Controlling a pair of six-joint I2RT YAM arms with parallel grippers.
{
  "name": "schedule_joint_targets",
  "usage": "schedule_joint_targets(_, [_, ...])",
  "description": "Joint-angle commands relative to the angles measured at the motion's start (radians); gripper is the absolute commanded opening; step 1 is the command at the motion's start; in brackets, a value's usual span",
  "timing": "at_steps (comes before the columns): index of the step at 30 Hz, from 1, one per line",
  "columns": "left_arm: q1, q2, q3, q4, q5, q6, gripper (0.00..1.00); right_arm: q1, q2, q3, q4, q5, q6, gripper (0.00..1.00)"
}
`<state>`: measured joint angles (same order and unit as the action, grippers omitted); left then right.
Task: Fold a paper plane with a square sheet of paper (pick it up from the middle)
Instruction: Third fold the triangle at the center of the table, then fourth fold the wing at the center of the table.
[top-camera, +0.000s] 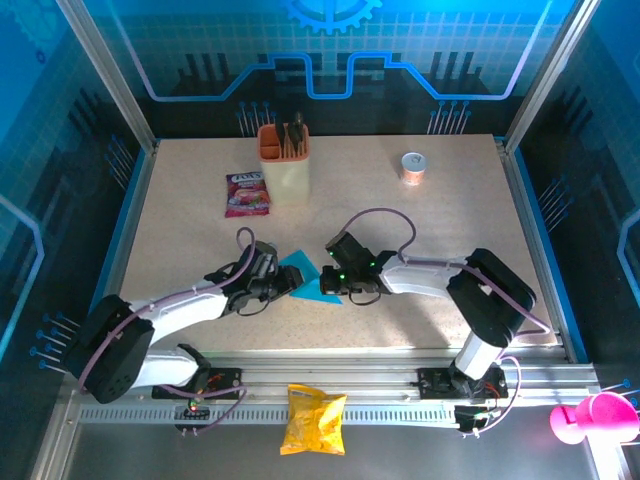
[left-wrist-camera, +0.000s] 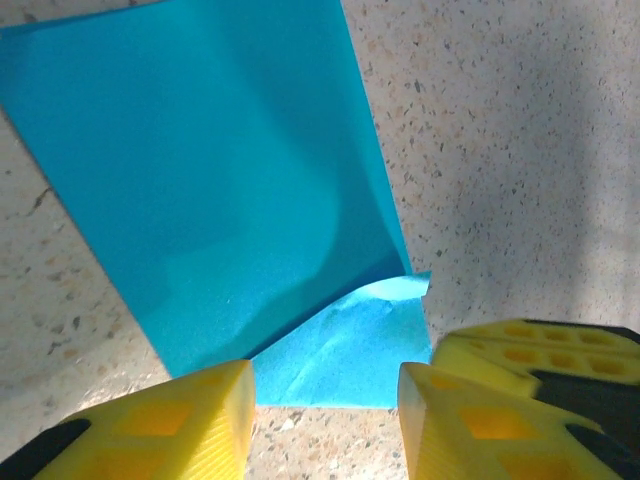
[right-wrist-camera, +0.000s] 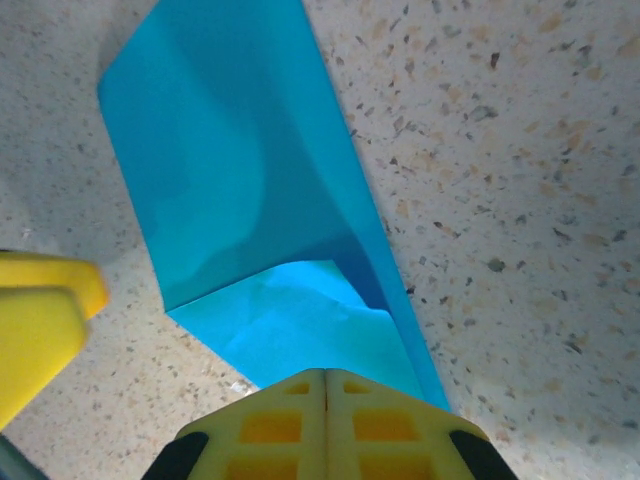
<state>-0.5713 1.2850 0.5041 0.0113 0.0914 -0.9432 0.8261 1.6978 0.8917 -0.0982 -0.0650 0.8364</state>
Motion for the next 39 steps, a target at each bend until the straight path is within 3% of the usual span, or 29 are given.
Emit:
schedule_joint_targets(1, [0.007, -0.040, -0.011, -0.065, 0.019, -0.031, 0.47, -0.007, 0.029, 0.019, 0.029, -0.024, -0.015, 0.00])
schedule_joint_targets(10, [0.008, 0.004, -0.065, 0.001, 0.079, -0.129, 0.56, -0.058, 0.115, -0.065, 0.114, -0.087, 0.063, 0.00])
schedule_joint_targets(32, [0.007, 0.107, -0.011, 0.065, 0.060, -0.152, 0.56, -0.060, 0.129, -0.130, 0.171, -0.094, 0.088, 0.00])
schedule_joint_targets(39, [0.007, 0.117, 0.022, 0.057, 0.044, -0.146, 0.51, -0.062, 0.136, -0.146, 0.188, -0.100, 0.090, 0.00])
